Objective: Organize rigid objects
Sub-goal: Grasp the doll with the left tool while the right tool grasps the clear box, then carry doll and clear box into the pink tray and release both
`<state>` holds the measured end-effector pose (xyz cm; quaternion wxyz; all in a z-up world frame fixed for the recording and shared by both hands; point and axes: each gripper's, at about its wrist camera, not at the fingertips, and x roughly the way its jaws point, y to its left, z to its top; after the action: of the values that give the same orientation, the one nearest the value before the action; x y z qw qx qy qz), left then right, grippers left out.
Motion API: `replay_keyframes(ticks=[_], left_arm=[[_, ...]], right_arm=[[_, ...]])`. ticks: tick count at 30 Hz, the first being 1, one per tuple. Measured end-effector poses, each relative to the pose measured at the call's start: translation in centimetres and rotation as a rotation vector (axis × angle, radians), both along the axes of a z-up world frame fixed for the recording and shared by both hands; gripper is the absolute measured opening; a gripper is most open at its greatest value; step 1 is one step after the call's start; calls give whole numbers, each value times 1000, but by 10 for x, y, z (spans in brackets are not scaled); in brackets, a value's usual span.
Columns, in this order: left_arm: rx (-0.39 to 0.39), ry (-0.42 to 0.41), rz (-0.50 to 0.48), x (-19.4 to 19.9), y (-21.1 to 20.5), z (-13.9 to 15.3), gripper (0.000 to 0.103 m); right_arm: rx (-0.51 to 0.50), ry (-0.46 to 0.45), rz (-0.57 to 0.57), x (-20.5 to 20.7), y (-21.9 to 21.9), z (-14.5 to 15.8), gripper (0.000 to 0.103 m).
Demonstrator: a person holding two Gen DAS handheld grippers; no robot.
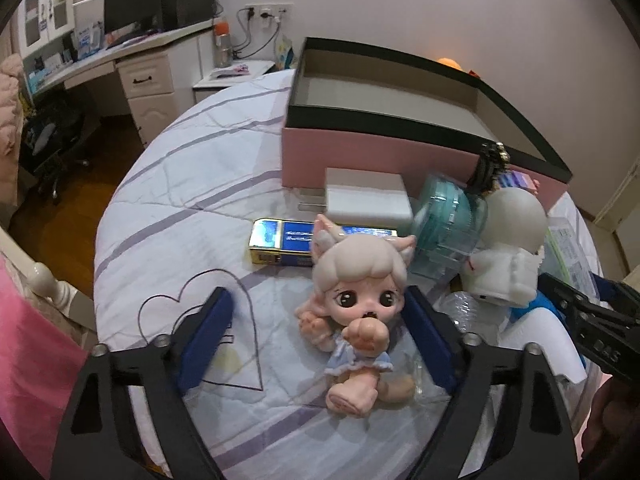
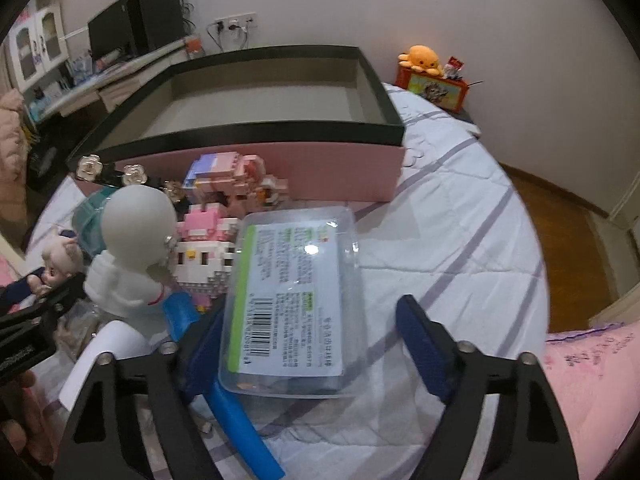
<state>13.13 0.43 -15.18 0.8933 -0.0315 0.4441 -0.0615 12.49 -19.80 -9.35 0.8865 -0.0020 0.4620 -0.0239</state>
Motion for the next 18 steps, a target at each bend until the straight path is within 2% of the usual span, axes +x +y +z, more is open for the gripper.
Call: replay_keyframes(ticks=[1, 3, 5, 10, 18], left_arm=[[-5, -4, -13, -1, -2, 1, 73], [-31, -5, -45, -4, -4, 3, 53], [-15, -9, -46, -6, -8, 3, 53], [-54, -2, -41, -7, -1, 8, 52], [-52, -26, -39, -23, 8, 18, 51]], right_arm=[[0, 3, 2, 0, 0, -1, 65], [13, -6, 5, -1, -1, -1, 65], [41, -11, 12, -4, -3, 0, 65], [72, -41, 21, -13, -7, 9, 64], [84, -82, 19, -29, -11, 27, 64]])
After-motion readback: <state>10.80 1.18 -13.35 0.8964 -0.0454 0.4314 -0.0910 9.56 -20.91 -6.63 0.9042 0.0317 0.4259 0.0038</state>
